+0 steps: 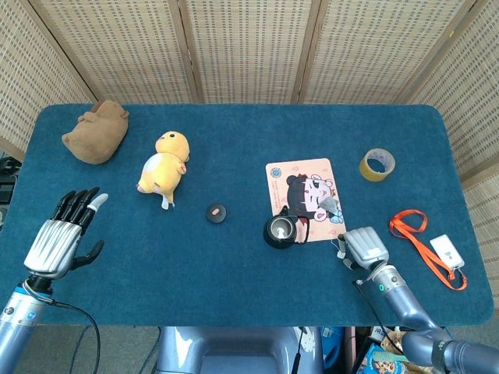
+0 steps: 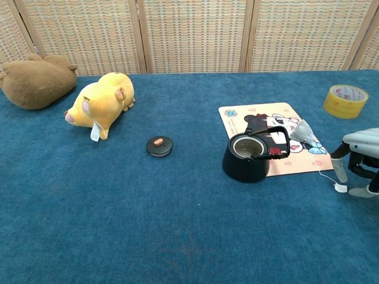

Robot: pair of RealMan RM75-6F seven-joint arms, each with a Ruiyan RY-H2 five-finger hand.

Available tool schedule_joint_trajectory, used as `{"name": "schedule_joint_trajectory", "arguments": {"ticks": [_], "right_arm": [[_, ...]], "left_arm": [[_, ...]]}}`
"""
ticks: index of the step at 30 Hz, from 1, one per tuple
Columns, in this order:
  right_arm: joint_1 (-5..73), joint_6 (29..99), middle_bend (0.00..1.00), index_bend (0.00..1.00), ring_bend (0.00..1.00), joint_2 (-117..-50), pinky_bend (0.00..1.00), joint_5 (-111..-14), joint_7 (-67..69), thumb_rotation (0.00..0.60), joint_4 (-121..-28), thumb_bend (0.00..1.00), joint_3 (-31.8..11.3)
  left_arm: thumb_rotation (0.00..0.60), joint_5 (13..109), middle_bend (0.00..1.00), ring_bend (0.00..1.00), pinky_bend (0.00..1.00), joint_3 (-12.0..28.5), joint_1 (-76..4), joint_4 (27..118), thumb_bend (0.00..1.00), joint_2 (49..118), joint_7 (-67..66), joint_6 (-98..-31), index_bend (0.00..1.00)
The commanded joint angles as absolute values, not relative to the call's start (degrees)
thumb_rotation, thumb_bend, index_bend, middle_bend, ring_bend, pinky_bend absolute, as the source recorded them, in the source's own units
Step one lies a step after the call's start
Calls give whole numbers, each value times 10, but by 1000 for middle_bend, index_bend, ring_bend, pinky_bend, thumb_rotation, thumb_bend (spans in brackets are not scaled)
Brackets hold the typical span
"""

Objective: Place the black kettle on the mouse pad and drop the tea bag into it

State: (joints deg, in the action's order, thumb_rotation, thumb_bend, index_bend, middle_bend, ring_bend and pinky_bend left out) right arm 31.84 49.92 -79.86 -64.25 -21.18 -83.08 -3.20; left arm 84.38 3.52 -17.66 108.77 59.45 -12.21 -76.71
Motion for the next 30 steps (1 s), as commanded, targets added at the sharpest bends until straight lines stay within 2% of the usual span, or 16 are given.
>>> {"name": "schedule_joint_trajectory", "arguments": {"ticks": [1,30], "right_arm": [[320,497,926,584,997,-801,1000,-636,-217,600,-831,436,-31],[340,495,924,584,997,-815,1000,-588,-258,600,-831,436,-27]], "left_arm": [[600,844,0,0,0,35,-176,1085,392,595,-119,-767,0],[600,853,0,0,0,35,-169,1069,392,596,-97,-768,0]]}}
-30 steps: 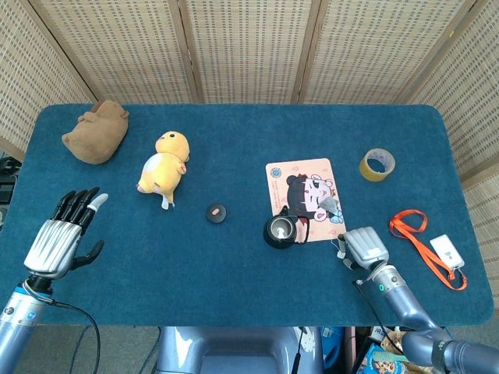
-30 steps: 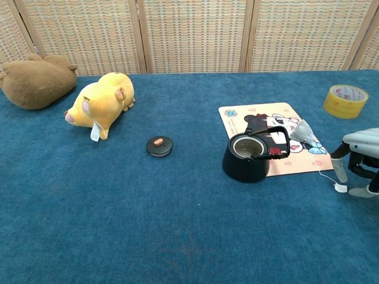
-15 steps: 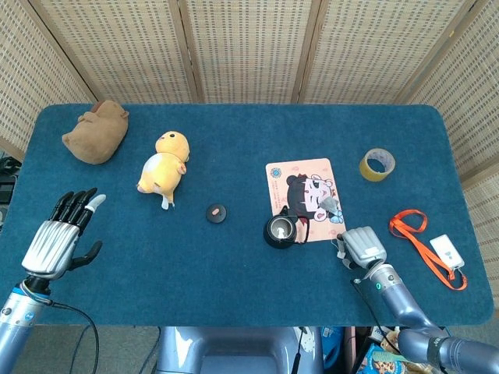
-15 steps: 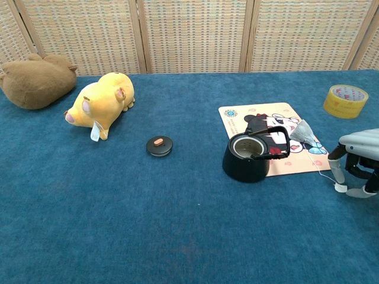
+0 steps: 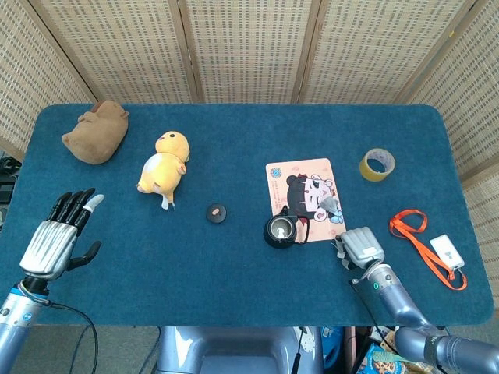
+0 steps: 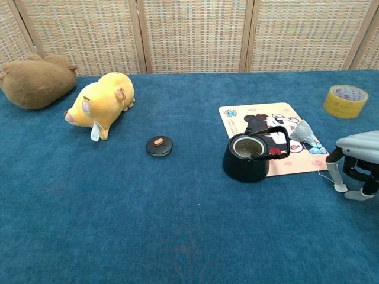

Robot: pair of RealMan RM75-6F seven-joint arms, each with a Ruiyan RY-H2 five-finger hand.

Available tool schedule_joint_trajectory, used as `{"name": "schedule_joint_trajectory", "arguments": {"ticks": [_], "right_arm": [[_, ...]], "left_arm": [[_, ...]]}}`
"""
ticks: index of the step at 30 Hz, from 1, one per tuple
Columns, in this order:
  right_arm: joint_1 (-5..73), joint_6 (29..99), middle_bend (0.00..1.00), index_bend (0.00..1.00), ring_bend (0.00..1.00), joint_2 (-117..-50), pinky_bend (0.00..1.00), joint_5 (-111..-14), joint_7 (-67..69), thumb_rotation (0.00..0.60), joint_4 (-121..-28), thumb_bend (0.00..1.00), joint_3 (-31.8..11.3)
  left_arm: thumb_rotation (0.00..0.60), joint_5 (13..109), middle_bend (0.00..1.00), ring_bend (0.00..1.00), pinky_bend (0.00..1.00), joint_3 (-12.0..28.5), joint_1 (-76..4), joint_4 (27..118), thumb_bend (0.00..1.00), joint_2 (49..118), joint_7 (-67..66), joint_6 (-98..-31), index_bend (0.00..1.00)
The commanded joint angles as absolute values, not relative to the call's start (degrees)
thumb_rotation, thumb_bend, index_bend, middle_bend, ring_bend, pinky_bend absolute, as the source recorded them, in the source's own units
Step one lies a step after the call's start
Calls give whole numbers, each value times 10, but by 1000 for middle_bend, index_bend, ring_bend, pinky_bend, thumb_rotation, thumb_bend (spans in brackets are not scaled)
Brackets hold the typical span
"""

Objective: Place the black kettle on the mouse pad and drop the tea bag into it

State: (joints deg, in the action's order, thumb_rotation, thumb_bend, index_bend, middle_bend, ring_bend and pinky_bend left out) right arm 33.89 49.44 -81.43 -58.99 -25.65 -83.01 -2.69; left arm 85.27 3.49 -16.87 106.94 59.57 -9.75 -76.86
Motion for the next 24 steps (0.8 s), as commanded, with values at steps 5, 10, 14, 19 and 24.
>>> {"name": "schedule_joint_trajectory", "arguments": {"ticks": [5,10,14,19,24], "right_arm": [[344,493,924,583,997,-818,1000,-580,-263,600,-829,436,-26],[347,491,924,584,997,-821,1000,-572,-267,600,-825,436,-26],[350,490,924,584,997,-822,1000,-568,-269,600,-823,436,-26],[354,489,924,583,997,-822,1000,-563,-272,600,-822,464,-26],[357,488,924,583,997,-819,1000,-558,-275,600,-825,494,-25]], "left_arm": [[600,853,0,0,0,35,-167,1065,392,597,-92,-768,0],[600,854,0,0,0,34,-166,1061,392,597,-87,-769,0],[600,855,0,0,0,34,-165,1059,392,598,-84,-768,0],[600,856,0,0,0,33,-165,1057,393,599,-81,-768,0],[600,858,0,0,0,33,-164,1055,392,600,-79,-768,0]]}}
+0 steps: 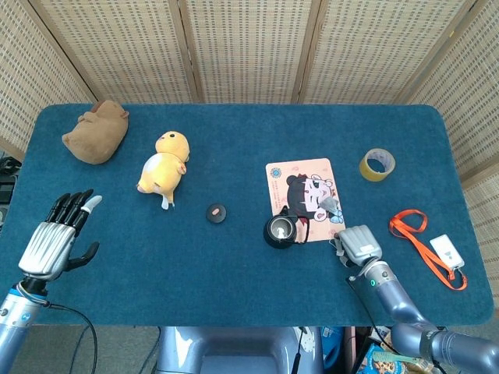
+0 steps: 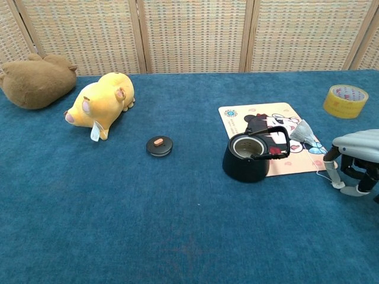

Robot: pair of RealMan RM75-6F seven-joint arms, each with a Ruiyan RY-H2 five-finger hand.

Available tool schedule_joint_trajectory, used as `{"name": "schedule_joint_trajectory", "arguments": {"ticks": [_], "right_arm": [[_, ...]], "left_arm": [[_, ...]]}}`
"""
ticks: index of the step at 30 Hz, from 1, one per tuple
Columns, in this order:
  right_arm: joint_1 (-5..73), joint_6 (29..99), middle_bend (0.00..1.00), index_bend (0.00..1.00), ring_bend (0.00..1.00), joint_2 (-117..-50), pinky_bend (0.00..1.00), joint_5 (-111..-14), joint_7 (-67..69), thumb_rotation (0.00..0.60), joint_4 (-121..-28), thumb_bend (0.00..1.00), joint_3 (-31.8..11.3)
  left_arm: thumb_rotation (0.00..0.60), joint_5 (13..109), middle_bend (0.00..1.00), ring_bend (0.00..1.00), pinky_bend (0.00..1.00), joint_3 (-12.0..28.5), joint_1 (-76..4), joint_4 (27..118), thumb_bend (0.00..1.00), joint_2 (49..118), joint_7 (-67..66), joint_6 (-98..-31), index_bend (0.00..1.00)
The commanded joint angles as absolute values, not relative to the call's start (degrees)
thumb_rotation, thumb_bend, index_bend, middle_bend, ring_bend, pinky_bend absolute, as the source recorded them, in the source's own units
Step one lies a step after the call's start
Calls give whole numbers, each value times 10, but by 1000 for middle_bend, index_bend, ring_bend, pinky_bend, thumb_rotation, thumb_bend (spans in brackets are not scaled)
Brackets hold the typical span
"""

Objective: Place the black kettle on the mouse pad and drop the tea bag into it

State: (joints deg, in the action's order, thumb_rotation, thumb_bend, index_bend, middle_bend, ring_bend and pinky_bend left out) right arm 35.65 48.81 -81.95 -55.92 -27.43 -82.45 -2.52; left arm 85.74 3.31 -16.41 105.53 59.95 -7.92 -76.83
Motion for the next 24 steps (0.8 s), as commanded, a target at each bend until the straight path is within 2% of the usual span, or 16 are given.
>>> {"name": "schedule_joint_trajectory", "arguments": {"ticks": [1,10,24], "right_arm": [[358,487,924,584,997,-818,1000,-557,-275,600,-825,495,-25],[363,485,924,584,997,-819,1000,-549,-276,600,-823,516,-24],[363,487,924,584,997,-824,1000,-547,-264,600,-813,599,-23]], "left_arm": [[600,858,0,0,0,33,-164,1055,392,600,-79,-768,0],[600,858,0,0,0,32,-163,1053,392,601,-77,-767,0],[600,861,0,0,0,32,-160,1055,392,598,-74,-770,0]]}}
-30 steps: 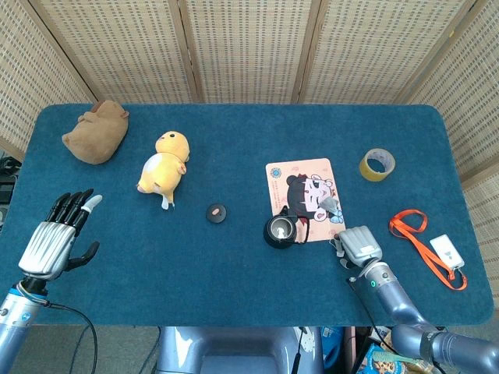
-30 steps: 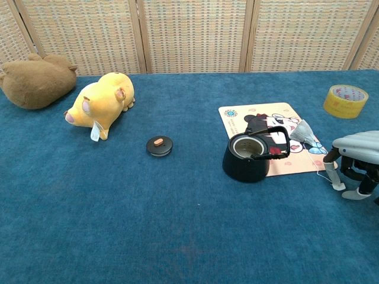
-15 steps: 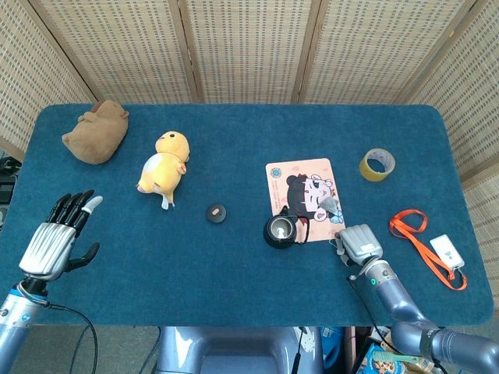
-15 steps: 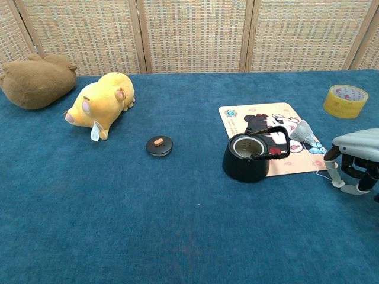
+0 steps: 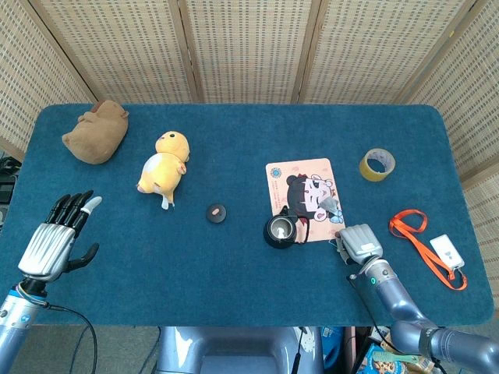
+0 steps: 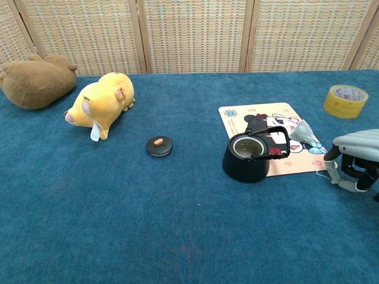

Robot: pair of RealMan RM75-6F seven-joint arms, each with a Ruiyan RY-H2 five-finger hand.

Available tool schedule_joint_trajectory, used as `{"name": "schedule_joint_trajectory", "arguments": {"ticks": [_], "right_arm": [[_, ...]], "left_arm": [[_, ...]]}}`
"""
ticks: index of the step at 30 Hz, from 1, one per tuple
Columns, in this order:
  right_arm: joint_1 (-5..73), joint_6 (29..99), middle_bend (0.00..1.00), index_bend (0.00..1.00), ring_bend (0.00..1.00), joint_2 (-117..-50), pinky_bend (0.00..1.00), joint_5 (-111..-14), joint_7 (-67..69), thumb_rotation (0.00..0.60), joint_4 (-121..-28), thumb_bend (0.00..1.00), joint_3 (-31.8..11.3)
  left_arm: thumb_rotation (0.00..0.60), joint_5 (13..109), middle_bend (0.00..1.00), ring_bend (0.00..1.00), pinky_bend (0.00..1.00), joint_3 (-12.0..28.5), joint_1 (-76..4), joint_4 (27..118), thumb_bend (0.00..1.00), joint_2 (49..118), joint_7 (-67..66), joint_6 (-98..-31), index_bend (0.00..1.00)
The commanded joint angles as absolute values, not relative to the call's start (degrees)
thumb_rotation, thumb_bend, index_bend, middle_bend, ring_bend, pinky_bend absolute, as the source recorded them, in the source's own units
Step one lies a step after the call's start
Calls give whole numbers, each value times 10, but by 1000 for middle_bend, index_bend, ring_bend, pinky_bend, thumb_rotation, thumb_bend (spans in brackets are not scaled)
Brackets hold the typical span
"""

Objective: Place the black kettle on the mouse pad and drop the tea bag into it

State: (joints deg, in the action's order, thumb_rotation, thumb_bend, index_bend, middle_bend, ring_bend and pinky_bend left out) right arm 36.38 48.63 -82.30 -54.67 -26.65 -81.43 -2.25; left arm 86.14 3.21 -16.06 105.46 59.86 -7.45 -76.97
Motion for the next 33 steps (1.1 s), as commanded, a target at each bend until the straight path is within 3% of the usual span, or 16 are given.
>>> {"name": "schedule_joint_trajectory", "arguments": {"ticks": [1,21,33], "right_arm": [[363,487,924,584,997,-824,1000,-548,-262,600,-812,601,-23],[342,514,929,642,997,-810,1000,-583,-203,600,-818,675,-33],[325,568,934,667,997,-747,1000,-647,-161,600,-887,682,-52]], "left_arm": [[600,861,0,0,0,32,-160,1055,392,598,-74,-770,0],[600,862,0,0,0,34,-155,1063,392,594,-77,-778,0],[600,868,0,0,0,29,-149,1076,393,586,-86,-782,0]]}}
